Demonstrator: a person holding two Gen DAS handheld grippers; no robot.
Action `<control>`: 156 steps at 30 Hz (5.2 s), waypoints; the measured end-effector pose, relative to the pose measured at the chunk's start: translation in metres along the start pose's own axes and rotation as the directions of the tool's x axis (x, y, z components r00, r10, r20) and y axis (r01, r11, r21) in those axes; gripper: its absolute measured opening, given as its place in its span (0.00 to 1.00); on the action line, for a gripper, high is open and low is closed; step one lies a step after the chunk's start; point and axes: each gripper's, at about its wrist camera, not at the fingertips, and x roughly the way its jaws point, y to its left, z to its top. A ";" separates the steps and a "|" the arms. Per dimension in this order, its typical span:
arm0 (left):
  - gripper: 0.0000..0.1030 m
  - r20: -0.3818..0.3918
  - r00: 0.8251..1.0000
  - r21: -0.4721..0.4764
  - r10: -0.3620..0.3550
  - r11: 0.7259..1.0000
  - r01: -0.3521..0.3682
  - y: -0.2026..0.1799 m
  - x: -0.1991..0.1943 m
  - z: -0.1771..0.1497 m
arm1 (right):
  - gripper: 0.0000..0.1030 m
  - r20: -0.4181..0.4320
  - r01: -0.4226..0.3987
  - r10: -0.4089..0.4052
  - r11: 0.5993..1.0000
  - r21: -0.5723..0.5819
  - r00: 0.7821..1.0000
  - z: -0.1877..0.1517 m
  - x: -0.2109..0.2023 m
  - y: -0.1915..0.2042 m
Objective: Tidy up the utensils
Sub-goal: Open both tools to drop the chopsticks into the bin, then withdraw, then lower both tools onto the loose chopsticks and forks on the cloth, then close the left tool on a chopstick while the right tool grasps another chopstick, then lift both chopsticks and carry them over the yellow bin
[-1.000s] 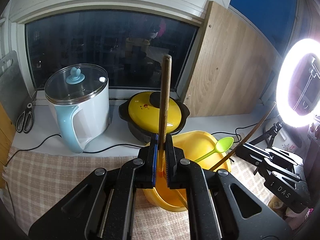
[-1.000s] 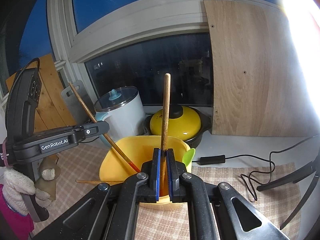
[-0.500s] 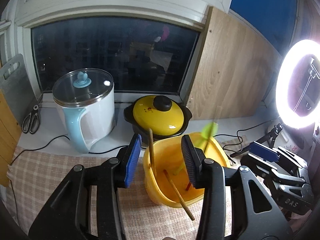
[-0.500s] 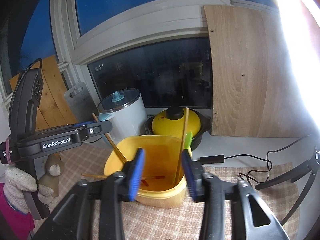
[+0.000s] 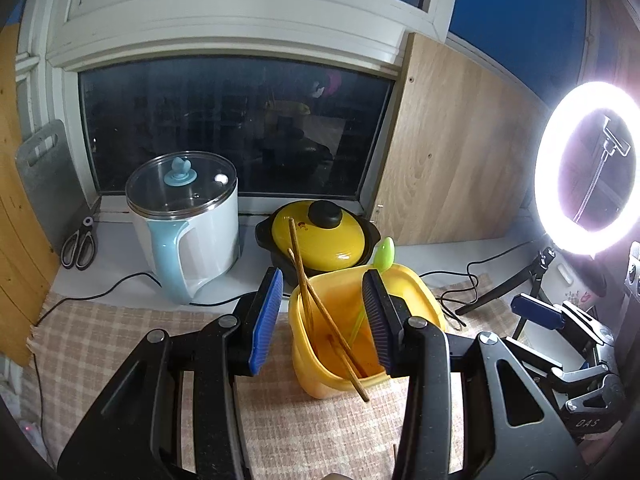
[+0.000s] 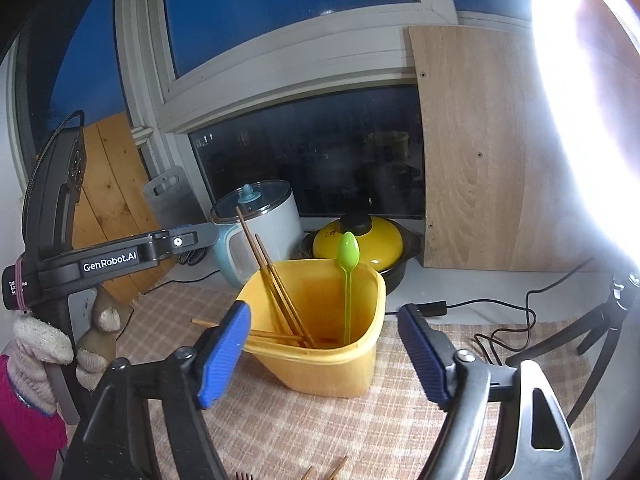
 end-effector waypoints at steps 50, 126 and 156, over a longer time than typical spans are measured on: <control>0.29 -0.433 0.878 -0.052 -0.204 0.978 0.201 -0.069 -0.015 -0.205 | 0.35 -0.418 -0.215 0.392 0.886 0.410 0.820 -0.164 0.022 -0.054; 0.03 -0.401 0.866 -0.167 -0.297 0.954 0.250 -0.038 0.020 -0.156 | 0.03 -0.377 -0.183 0.338 0.903 0.389 0.863 -0.157 -0.002 -0.065; 0.03 -0.129 0.963 -0.076 -0.237 0.970 0.229 -0.033 -0.088 -0.096 | 0.03 -0.153 -0.153 0.167 0.983 0.100 0.974 -0.078 -0.075 -0.016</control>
